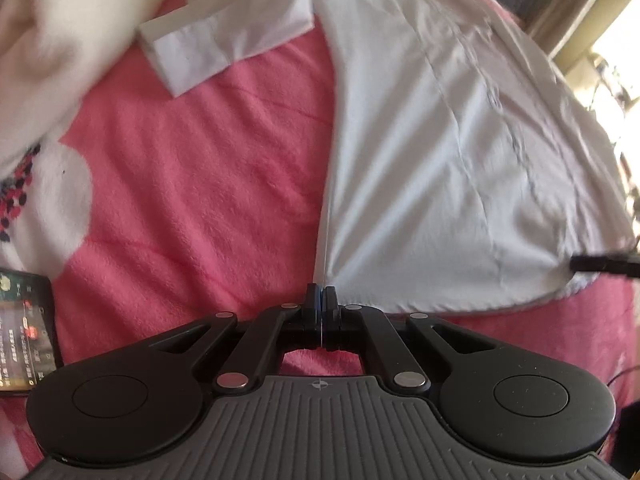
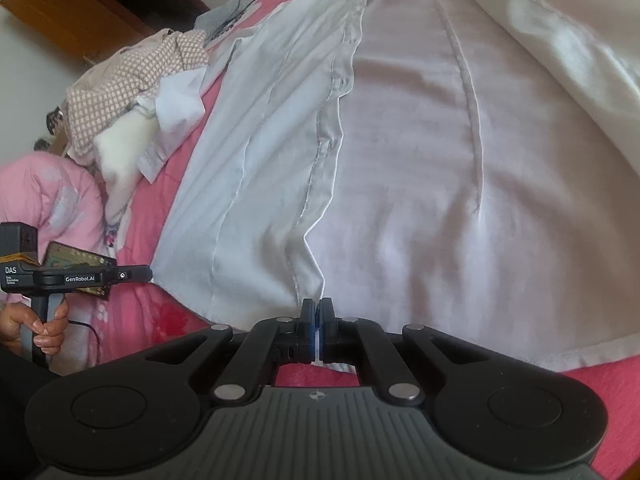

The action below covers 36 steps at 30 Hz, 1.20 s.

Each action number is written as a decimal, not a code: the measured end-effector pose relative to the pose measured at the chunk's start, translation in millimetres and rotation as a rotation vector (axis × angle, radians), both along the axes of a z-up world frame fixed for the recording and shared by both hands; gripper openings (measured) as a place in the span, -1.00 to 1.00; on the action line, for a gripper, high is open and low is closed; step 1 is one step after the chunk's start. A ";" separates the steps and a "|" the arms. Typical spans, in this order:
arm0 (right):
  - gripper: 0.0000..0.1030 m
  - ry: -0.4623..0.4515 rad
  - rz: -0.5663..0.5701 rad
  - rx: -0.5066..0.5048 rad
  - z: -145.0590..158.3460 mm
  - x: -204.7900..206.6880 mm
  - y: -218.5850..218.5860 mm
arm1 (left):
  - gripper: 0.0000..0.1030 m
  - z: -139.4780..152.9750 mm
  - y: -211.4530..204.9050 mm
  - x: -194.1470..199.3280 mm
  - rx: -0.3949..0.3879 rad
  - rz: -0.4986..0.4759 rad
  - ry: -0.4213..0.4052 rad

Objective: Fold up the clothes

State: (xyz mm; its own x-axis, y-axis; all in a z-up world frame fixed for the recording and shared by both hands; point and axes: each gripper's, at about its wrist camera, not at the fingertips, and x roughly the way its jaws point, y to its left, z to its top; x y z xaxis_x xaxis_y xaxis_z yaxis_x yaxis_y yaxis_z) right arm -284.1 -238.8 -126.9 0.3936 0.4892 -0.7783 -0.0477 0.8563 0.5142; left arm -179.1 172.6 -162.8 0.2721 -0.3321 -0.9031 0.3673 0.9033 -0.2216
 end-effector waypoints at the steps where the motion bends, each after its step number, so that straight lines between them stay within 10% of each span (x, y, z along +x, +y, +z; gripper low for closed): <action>1: -0.98 -0.001 0.005 -0.006 0.7 -0.6 0.3 | -1.00 -1.2 -3.2 0.2 0.011 -0.007 0.000; 15: -0.88 -0.009 0.023 0.008 11.4 -12.6 -7.0 | -0.88 19.7 7.6 -7.9 0.072 0.001 -0.076; 21: -0.78 -0.127 -0.029 0.001 47.0 24.2 -21.8 | -0.74 36.4 -7.2 2.5 -0.075 -0.047 -0.162; 28: -0.77 -0.192 0.159 -0.186 29.4 68.9 48.6 | -0.74 -7.4 -50.3 1.9 -0.100 -0.192 -0.055; 36: -0.78 -0.078 0.183 -0.271 17.7 51.9 59.0 | -0.74 -0.6 -21.7 15.1 -0.185 -0.137 0.014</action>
State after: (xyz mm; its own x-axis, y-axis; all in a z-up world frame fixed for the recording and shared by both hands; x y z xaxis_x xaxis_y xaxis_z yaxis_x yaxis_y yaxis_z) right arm -232.2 -179.8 -109.2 0.3823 0.3362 -0.8607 -0.2435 0.9352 0.2572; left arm -163.9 150.9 -163.4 0.2012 -0.5253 -0.8268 0.4797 0.7887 -0.3844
